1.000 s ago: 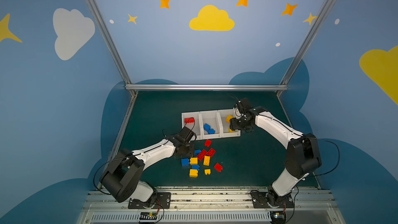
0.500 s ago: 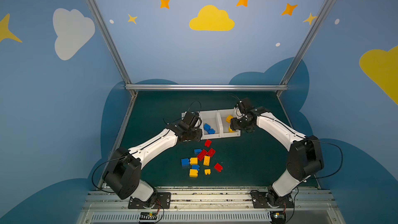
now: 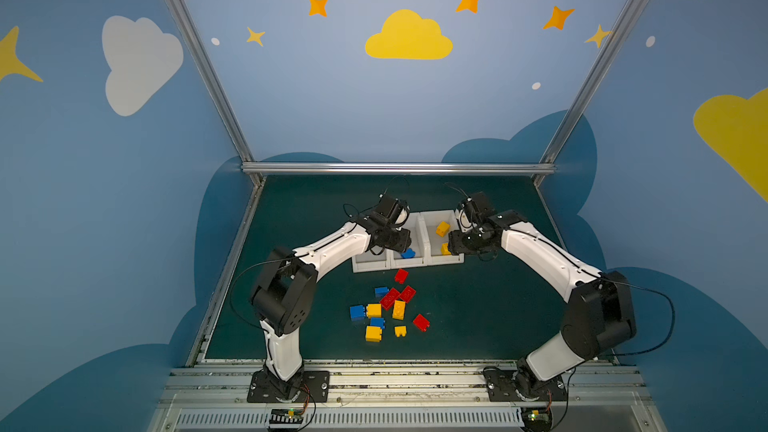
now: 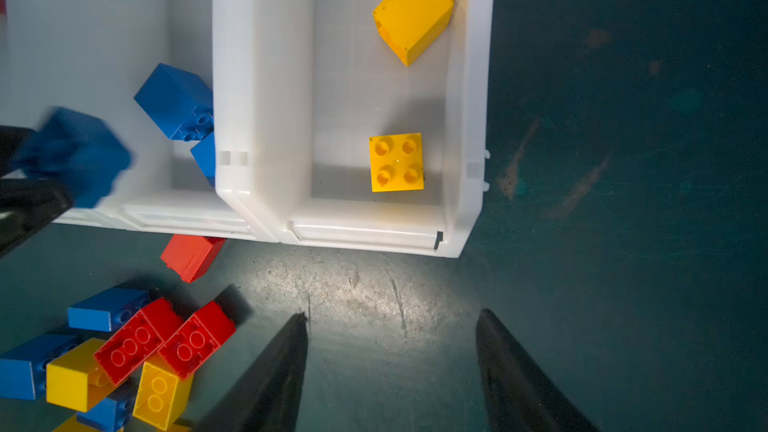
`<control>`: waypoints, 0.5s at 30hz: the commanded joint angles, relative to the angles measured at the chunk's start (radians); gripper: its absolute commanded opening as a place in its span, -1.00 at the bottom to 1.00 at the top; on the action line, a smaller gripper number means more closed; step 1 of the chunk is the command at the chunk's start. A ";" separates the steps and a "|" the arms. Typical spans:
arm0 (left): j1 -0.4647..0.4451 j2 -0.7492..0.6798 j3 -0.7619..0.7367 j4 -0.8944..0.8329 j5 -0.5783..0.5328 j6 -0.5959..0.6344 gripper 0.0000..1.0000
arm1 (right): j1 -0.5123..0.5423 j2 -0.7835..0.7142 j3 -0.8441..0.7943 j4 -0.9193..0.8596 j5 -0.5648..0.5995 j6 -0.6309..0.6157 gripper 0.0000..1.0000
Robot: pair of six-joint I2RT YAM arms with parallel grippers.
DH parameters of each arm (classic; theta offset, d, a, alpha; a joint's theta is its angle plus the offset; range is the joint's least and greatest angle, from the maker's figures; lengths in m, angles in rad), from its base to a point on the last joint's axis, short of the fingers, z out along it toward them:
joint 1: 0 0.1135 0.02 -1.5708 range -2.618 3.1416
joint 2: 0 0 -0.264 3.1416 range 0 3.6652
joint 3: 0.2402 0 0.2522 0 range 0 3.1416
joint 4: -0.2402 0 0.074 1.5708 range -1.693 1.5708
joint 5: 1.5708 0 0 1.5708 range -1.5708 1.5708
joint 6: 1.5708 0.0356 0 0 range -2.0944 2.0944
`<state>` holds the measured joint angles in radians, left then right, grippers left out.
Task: Sort the legos into containers by color
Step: 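Carry the blue brick into the middle compartment and release it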
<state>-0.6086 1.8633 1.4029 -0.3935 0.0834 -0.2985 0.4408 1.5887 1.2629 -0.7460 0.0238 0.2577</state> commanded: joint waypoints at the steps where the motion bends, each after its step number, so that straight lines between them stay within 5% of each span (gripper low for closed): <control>1: 0.003 0.014 0.025 0.001 0.027 0.005 -0.04 | -0.005 -0.035 -0.007 -0.030 0.016 0.007 0.30; 15: 0.010 -0.029 -0.021 0.031 0.015 -0.018 0.07 | 0.004 -0.044 -0.015 -0.014 -0.045 0.000 0.30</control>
<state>-0.6048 1.8751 1.3968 -0.3790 0.0910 -0.3046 0.4408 1.5845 1.2602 -0.7582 0.0120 0.2634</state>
